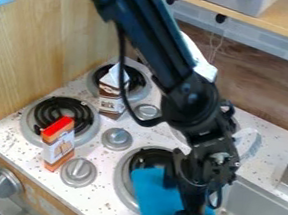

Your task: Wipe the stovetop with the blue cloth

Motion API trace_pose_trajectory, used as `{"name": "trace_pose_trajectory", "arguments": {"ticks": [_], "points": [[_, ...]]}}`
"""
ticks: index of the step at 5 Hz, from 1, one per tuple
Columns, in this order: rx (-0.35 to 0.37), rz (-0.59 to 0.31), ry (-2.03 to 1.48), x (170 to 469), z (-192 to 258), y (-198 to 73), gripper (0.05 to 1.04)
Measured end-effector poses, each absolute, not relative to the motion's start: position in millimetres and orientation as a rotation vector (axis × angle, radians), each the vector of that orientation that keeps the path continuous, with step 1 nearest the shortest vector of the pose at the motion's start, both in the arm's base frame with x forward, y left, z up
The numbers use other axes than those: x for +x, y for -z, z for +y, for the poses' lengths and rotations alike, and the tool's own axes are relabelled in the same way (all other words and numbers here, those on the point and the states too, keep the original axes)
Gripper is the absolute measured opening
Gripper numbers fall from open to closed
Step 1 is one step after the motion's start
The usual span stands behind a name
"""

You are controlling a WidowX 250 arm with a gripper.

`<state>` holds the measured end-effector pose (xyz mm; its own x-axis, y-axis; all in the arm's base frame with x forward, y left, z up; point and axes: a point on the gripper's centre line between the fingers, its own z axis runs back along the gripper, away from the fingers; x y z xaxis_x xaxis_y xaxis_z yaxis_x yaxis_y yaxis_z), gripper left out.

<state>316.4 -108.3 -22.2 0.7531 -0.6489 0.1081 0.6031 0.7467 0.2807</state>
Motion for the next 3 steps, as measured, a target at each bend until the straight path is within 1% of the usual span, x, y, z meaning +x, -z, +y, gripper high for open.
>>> {"name": "trace_pose_trajectory", "arguments": {"ticks": [1,2,3], "points": [[0.22,-0.187,0.717,298.0,-111.1,28.7,1.004],[0.21,-0.191,0.737,296.9,-113.4,29.2,1.004],[0.211,-0.24,0.751,318.6,-121.5,24.0,1.003]]}}
